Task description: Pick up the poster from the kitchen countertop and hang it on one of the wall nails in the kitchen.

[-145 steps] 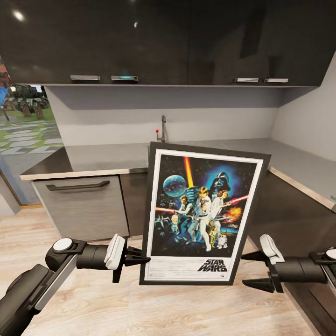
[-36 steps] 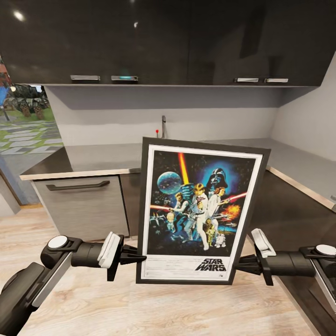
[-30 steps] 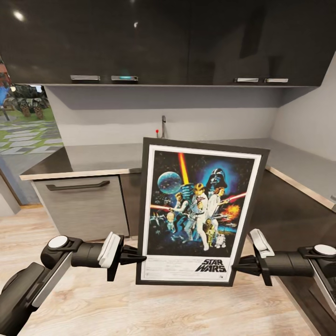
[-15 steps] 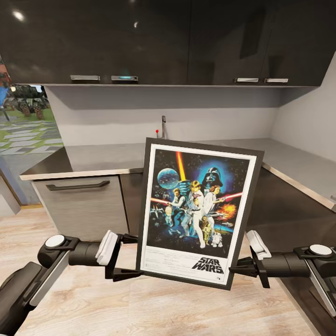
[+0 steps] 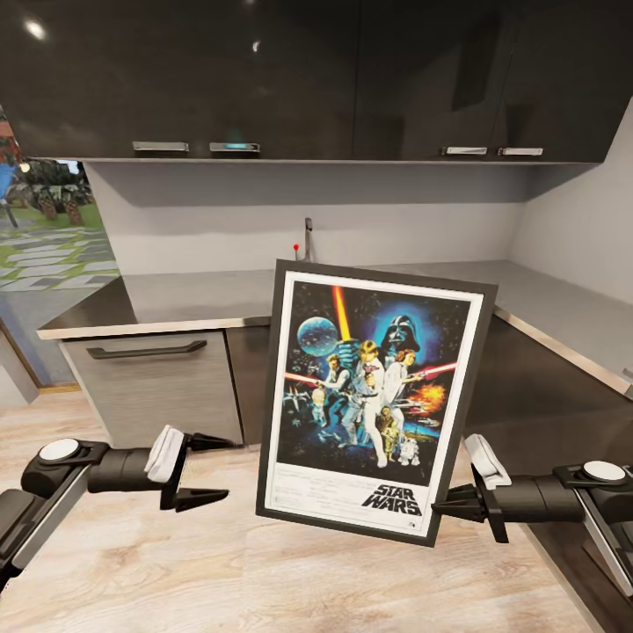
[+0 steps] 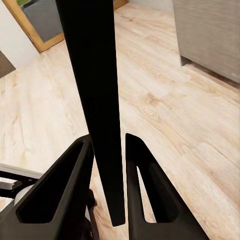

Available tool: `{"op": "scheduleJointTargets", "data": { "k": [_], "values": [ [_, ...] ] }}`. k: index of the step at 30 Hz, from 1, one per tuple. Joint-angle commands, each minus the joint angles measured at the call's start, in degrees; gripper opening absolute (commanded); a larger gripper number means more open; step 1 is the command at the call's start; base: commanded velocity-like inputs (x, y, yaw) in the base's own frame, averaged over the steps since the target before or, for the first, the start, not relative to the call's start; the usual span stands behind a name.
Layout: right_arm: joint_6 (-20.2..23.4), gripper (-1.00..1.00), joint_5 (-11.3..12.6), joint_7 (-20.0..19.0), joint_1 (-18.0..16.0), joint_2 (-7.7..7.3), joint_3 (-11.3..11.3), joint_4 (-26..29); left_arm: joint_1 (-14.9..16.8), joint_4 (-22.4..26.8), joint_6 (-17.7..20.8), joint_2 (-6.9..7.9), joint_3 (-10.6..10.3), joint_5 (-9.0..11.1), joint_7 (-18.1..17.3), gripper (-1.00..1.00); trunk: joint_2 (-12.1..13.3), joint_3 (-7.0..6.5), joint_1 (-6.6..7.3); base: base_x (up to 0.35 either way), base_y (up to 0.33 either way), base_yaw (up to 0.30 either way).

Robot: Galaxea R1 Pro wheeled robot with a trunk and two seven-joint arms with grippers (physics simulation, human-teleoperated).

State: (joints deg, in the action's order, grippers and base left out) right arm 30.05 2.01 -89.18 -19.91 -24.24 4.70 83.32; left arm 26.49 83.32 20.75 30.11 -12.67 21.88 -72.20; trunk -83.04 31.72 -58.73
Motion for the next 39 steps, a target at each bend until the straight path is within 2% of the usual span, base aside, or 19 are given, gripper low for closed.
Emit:
{"op": "scheduleJointTargets", "data": {
  "k": [1,3,7,8,11,13,14,15,16,17,19,20,21,22,23,25,29,33,39],
  "values": [
    [0.71,-1.00,0.10,-0.21,-0.02,-0.02,0.02,0.00,0.04,-0.13,0.57,0.44,0.13,0.36,-0.04,1.00,-0.03,0.06,0.00,0.000,0.000,0.000],
    [0.71,-1.00,0.08,-0.19,-0.01,-0.02,0.03,-0.03,-0.04,-0.29,0.54,0.77,0.44,0.36,-0.05,1.00,-0.03,0.06,0.00,0.000,0.000,0.000],
    [0.71,-1.00,-0.07,-0.09,0.06,-0.02,0.36,-0.12,-2.61,-3.44,-0.89,1.22,2.40,0.36,-0.05,1.00,-0.03,0.06,0.00,0.000,0.000,0.000],
    [0.71,-1.00,-0.11,-0.07,0.15,-0.02,0.45,-0.14,-3.65,-5.15,-2.24,1.24,3.40,0.36,-0.05,1.00,-0.03,0.06,0.00,0.000,0.000,0.000],
    [0.71,-1.00,-0.16,-0.03,0.36,-0.02,0.55,-0.16,-5.08,-8.70,-5.23,1.22,4.45,0.36,0.02,1.00,-0.03,0.06,0.00,0.000,0.000,0.000],
    [0.74,-1.00,-0.21,0.01,0.48,-0.02,0.77,-0.20,-6.01,-13.88,-8.92,1.10,4.97,0.42,0.11,1.00,-0.03,0.06,0.00,0.000,0.000,0.000],
    [0.76,-1.00,-0.22,0.03,0.58,0.00,1.40,-0.23,-6.39,-19.32,-12.53,0.96,5.15,1.72,0.14,1.00,-0.03,0.06,0.00,0.000,0.000,0.000],
    [0.77,-1.00,-0.23,0.02,0.64,0.03,2.02,-0.24,-6.63,-25.21,-16.44,0.85,5.26,4.32,0.17,1.00,-0.03,0.06,0.00,0.000,0.000,0.000],
    [0.78,-1.00,-0.24,0.04,0.70,0.05,2.60,-0.25,-6.84,-33.96,-22.13,0.59,5.24,9.29,0.22,1.00,-0.03,0.06,0.00,0.000,0.000,0.000],
    [0.79,-1.00,-0.24,0.04,0.72,0.06,2.82,-0.26,-6.92,-39.36,-25.65,-0.03,5.25,12.01,0.22,1.00,-0.03,0.06,0.00,0.000,0.000,0.000],
    [0.79,-1.00,-0.25,0.05,0.73,0.08,2.96,-0.26,-6.97,-44.43,-28.76,-1.05,5.24,13.80,0.23,1.00,-0.03,0.06,0.00,0.000,0.000,0.000],
    [0.74,-1.00,-0.29,0.05,0.74,0.36,3.06,-0.25,-7.03,-54.64,-34.08,-3.86,5.32,15.77,0.29,1.00,-0.03,0.06,0.00,0.000,0.000,0.000],
    [0.58,-1.00,-0.46,0.20,0.75,1.08,3.10,-0.24,-7.06,-70.07,-42.71,-7.08,5.43,17.10,0.37,1.00,-0.03,0.06,0.00,0.000,0.000,0.000],
    [0.53,-1.00,-0.55,1.02,0.77,1.26,3.10,-0.24,-7.06,-75.86,-46.21,-8.92,5.54,18.21,0.50,1.00,-0.03,0.06,0.00,0.000,0.000,0.000],
    [0.47,-1.00,-0.65,3.95,0.82,2.22,3.02,-0.85,-8.46,-80.45,-49.75,-11.00,5.71,22.90,0.81,1.00,-0.03,0.06,0.00,0.000,0.000,0.000],
    [-0.38,-1.00,-0.67,5.40,0.88,2.67,2.92,-2.58,-10.25,-81.40,-50.46,-11.33,5.77,26.42,0.87,1.00,-0.03,0.06,0.00,0.000,0.000,0.000],
    [-4.73,-1.00,-0.66,6.15,0.91,2.93,2.88,-5.61,-11.12,-81.86,-50.74,-11.61,5.77,28.86,0.95,1.00,-0.03,0.06,0.00,0.000,0.000,0.000],
    [-7.85,-1.00,-0.68,6.53,0.93,3.53,2.84,-9.77,-11.44,-82.03,-50.80,-11.82,5.74,29.75,1.04,1.00,-0.03,0.06,0.00,0.000,0.000,0.000],
    [-8.93,-1.00,-0.51,9.33,0.93,4.10,2.84,-11.57,-11.59,-82.08,-50.79,-11.83,5.75,30.03,5.91,1.00,-0.03,0.06,0.00,0.000,0.000,0.000]
  ]
}}
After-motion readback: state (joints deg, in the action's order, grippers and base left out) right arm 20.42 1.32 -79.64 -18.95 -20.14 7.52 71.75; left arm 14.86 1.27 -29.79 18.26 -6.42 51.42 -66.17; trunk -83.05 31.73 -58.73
